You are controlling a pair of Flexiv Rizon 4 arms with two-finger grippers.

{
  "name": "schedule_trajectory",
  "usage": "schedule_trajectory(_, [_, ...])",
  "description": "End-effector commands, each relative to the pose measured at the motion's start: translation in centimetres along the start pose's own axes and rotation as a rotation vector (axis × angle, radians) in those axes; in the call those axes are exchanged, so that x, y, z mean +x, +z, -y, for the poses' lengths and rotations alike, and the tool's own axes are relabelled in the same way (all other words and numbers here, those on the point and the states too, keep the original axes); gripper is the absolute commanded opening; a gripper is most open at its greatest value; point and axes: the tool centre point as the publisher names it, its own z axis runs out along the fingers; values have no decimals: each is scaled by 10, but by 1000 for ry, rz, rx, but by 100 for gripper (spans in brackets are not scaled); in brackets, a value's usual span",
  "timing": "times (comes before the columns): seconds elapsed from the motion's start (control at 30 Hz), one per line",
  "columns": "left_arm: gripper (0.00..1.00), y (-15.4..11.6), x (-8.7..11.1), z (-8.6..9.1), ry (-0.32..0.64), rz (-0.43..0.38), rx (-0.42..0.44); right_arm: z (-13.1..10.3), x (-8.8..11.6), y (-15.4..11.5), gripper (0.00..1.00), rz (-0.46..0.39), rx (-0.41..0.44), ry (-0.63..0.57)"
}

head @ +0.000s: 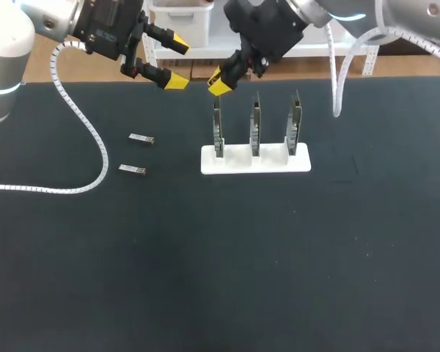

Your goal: Pick up the optical module with the left hand, and insert it into the network port with the right hand.

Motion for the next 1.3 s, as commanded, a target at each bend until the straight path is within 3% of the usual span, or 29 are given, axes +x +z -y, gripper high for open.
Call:
schedule_trajectory(0.03, [100,0,-1,0,-2,-5,0,0,2,1,0,1,-2,3])
schedule_trajectory(0.53, [100,0,-1,0,-2,-5,0,4,-6,-3,0,-3,-6,-29])
schedule_trajectory(1.3, [100,0,-1,0,-2,-5,0,7,2,4,0,3,-29,-12])
